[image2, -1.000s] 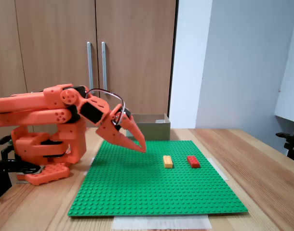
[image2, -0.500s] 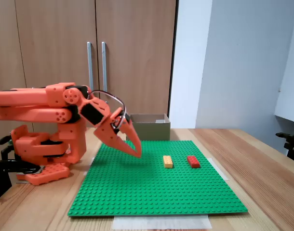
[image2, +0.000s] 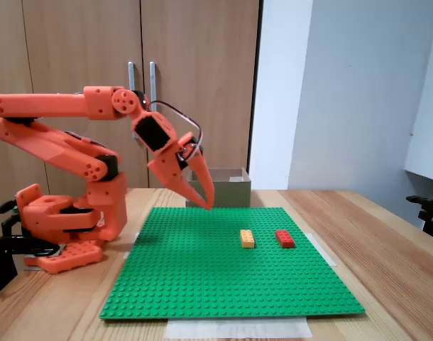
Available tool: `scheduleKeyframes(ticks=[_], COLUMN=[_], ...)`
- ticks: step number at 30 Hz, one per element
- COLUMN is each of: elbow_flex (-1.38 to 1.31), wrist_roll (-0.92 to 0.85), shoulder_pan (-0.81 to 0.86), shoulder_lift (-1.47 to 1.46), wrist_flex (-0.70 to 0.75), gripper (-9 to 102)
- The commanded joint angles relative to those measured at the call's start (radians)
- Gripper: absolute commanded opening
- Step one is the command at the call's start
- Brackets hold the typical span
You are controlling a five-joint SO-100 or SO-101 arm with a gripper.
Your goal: Pick the red lego block and put it in the box.
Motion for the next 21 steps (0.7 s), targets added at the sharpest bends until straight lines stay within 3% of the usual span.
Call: scheduleKeyframes(ticks=[1, 21], elbow_flex=[-0.120, -0.578], wrist_roll=[0.000, 0.029], shoulder_pan=[-0.003, -0.020], shoulder_lift=[-0.061, -0.502], wrist_flex=[0.015, 0.170], gripper=[-1, 5])
